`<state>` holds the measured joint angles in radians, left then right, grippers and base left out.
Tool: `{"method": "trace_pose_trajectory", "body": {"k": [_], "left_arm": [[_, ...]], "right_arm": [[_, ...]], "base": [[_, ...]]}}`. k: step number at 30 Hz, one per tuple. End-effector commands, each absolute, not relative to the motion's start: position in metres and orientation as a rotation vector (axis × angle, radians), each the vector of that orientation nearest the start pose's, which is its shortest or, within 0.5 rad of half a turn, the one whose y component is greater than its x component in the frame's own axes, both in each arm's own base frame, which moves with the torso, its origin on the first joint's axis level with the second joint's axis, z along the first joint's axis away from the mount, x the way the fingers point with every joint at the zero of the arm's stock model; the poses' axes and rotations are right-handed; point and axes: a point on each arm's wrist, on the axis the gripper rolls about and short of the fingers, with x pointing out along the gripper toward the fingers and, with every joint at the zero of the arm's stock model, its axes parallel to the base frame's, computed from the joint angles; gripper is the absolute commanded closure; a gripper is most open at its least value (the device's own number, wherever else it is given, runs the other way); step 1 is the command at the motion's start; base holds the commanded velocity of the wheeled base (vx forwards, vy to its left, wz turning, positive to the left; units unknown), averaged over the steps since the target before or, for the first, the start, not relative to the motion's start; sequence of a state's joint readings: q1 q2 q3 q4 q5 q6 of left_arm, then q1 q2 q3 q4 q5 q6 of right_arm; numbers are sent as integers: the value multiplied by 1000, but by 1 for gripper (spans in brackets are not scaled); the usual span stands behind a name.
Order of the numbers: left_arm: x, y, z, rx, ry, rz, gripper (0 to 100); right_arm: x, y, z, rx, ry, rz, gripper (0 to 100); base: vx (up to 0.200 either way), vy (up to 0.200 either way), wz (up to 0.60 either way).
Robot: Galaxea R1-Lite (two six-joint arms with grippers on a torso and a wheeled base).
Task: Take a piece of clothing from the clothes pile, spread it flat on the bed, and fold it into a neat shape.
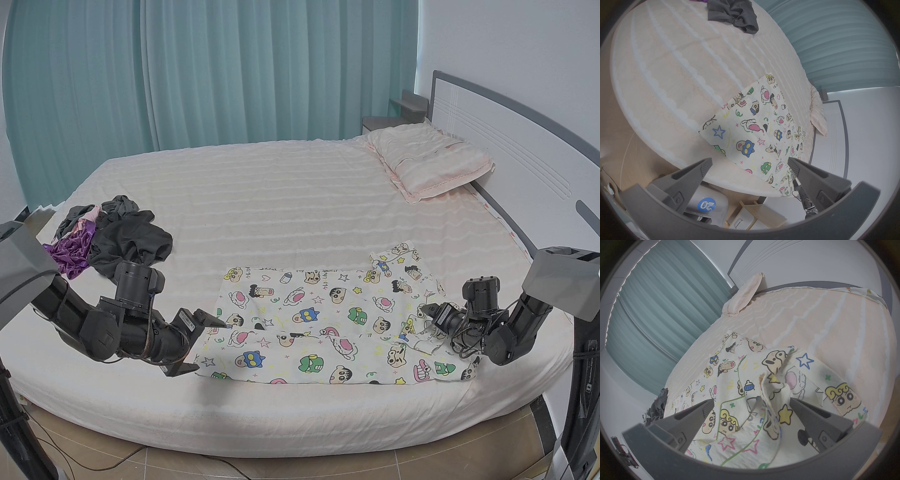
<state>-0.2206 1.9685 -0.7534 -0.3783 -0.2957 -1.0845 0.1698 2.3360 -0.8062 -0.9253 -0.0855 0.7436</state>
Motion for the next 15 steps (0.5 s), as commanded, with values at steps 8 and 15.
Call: {"method": "trace_pose_trajectory", "body": {"k": [8, 15], "left_arm": [[307, -76, 61, -1024, 1032, 27, 0], [307, -76, 60, -1023, 1036, 31, 0]], "right_arm": [[364, 60, -13, 637, 610, -153, 100], [348, 57, -6, 630, 627, -160, 100]], "base": [[0, 0, 0], [0, 0, 0]]}}
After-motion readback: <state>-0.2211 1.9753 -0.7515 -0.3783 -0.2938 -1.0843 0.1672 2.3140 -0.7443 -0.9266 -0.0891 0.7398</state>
